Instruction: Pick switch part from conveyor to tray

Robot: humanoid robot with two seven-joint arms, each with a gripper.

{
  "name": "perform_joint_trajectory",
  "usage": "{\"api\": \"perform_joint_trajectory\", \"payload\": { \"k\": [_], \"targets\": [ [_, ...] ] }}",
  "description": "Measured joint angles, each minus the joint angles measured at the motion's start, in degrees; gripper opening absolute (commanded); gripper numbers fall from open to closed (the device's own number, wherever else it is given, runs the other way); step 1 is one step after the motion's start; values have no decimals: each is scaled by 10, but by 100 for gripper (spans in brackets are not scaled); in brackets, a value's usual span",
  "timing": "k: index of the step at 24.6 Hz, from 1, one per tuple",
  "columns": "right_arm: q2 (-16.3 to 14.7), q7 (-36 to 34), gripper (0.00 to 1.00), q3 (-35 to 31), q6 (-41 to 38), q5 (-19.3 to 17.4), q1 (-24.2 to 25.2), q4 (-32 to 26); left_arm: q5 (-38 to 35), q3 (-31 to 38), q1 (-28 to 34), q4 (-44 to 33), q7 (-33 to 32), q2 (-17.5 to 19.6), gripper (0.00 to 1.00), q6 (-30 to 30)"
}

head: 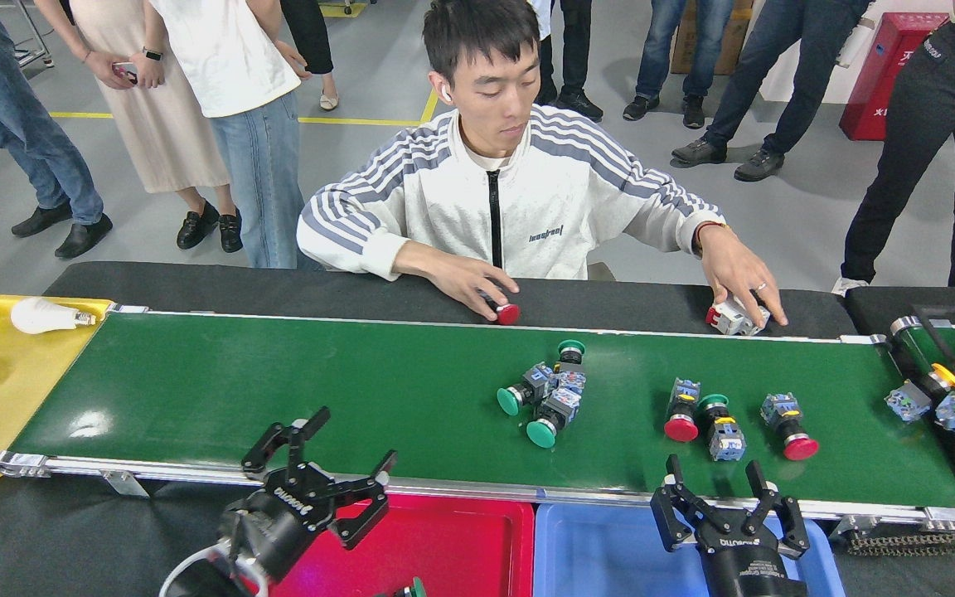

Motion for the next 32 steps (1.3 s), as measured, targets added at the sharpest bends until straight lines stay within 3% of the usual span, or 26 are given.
{"api": "perform_joint_trajectory", "payload": {
  "k": [10, 19, 20, 23, 26, 28, 32],
  "targets": [
    [0, 30, 100, 54, 19, 2, -76, 80, -11, -8, -102, 162, -3, -22, 100, 9],
    [12, 35, 99, 103, 21, -1, -176, 203, -11, -9, -139, 212, -3, -34, 100, 13],
    [12, 35, 93, 103, 21, -2, -186, 216, -11, -11, -143, 219, -3, -34, 100, 13],
    [11, 35, 38, 103, 23, -8, -198, 230, -11, -13, -156, 244, -3, -34, 99, 16],
    [2, 36, 22, 109, 10, -12, -199, 232, -11, -13, -166, 260, -3, -34, 95, 27],
    [-11, 38, 20, 119, -5, -12, -200, 232, -11, -13, -168, 266, -3, -34, 86, 33],
    [-14, 42, 20, 126, -17, -12, -201, 229, -11, -13, -173, 281, -3, -34, 56, 51]
  ]
}}
